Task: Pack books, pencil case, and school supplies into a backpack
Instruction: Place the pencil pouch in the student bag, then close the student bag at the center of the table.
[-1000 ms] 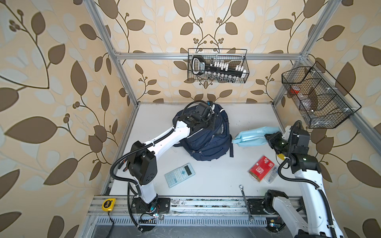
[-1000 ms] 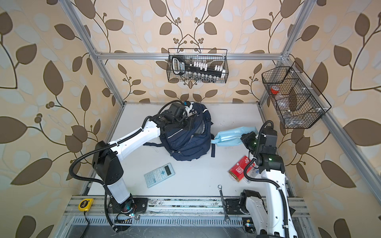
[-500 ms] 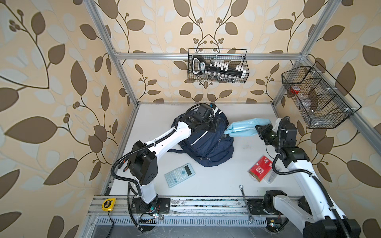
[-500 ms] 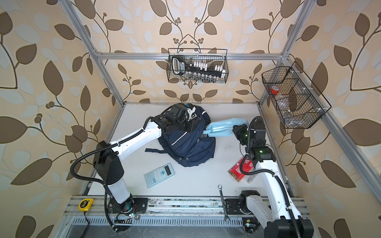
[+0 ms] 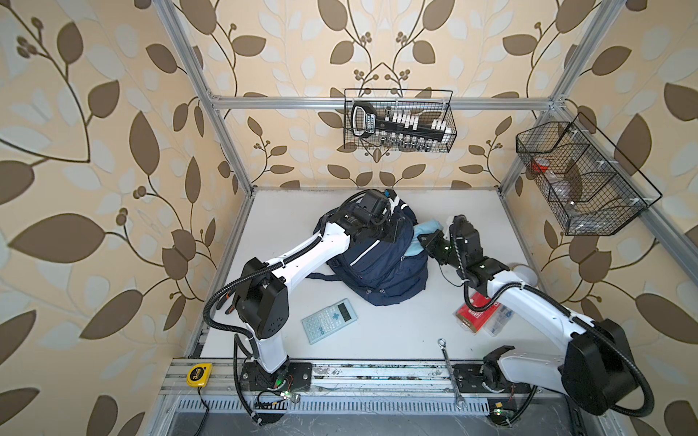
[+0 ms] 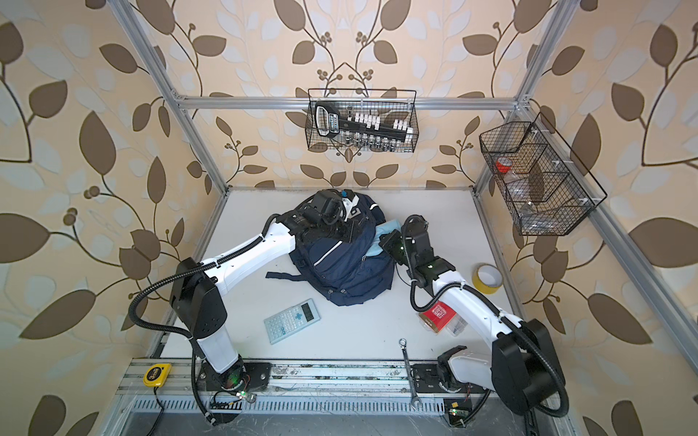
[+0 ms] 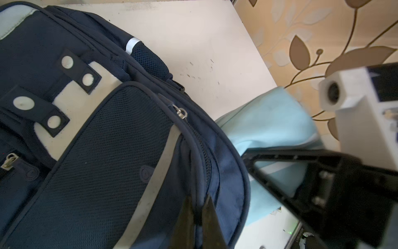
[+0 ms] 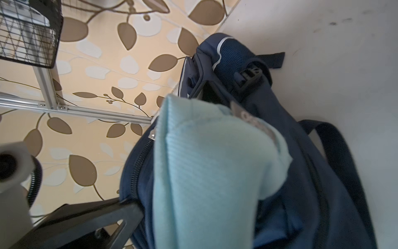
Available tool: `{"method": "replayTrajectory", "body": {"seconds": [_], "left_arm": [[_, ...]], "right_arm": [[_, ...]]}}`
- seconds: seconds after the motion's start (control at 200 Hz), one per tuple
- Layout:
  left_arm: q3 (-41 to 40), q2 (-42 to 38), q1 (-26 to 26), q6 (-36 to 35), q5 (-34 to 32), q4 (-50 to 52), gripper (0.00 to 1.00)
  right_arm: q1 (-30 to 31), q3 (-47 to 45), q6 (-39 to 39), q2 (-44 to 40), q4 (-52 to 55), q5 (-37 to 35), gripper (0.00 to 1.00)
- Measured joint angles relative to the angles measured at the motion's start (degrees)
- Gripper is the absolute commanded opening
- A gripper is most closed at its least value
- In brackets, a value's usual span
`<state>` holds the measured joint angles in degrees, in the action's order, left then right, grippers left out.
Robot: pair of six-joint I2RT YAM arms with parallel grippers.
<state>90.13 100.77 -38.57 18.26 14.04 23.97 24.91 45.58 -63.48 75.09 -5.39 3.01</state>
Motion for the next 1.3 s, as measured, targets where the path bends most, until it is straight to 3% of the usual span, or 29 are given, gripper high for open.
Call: {"method": "replayTrajectory", "body": {"seconds": [0.2, 0.32, 0.365, 0.465, 0.65, 0.735, 0.805, 0.855, 0.89, 0.93, 0.965, 1.1, 1.19, 1.304], "left_arm": [[0.26, 0.00, 1.20, -0.04, 3.30, -0.09, 0.00], [0.26, 0.00, 2.84, -0.15, 2.27, 0.22, 0.00], [0.26, -0.13, 3.98, -0.04, 2.49, -0.11, 0.00], [-0.22, -0.68, 6.12, 0.63, 4.09, -1.36, 0.00], [-4.50, -1.09, 8.00, 2.40, 6.97, -7.52, 0.00], [-6.08, -1.09, 8.24, 2.60, 7.19, -9.70, 0.00], [-7.15, -1.01, 8.24, 2.82, 8.11, -11.19, 0.03], [-7.21, -0.68, 8.24, 2.99, 8.72, -11.58, 0.27], [-7.19, -0.24, 8.26, 3.19, 9.60, -11.98, 0.39], [-6.93, 0.24, 8.26, 3.48, 10.16, -12.09, 0.81], [-6.75, 0.57, 8.28, 3.87, 10.43, -11.96, 0.93], [-7.39, -0.50, 8.26, 5.44, 8.26, -9.29, 0.96], [-11.19, -5.88, 8.28, 7.58, 2.01, -4.57, 0.84], [-20.61, -19.89, 8.92, 13.11, -7.30, 2.34, 0.68]], "right_arm": [[3.67, 0.59, -1.68, 14.01, -14.25, 4.42, 0.00], [4.33, 5.29, -0.94, 19.21, -15.63, 7.50, 0.46], [4.57, 5.73, -0.66, 19.15, -15.45, 7.48, 0.58], [4.04, 3.13, 1.18, 14.12, -12.81, 6.32, 0.67], [2.01, 0.46, 9.42, -6.67, -2.10, 3.21, 0.72], [4.09, 0.59, 13.42, -14.01, 2.03, 2.51, 0.82], [8.17, 0.04, 15.78, -17.75, 5.31, 2.08, 0.82], [11.37, -1.68, 16.70, -19.76, 6.62, 1.86, 0.82], [14.16, -3.56, 16.83, -21.11, 7.65, 1.57, 0.81], [17.53, -6.08, 16.85, -22.25, 8.92, 1.27, 0.81], [20.24, -7.87, 16.87, -22.62, 10.19, 0.98, 0.81], [30.45, -10.54, 17.03, -19.50, 15.19, 0.20, 0.77], [35.15, -8.74, 17.25, -13.38, 16.92, 0.13, 0.70], [41.42, -3.85, 17.40, -1.44, 16.63, 1.99, 0.68]]}}
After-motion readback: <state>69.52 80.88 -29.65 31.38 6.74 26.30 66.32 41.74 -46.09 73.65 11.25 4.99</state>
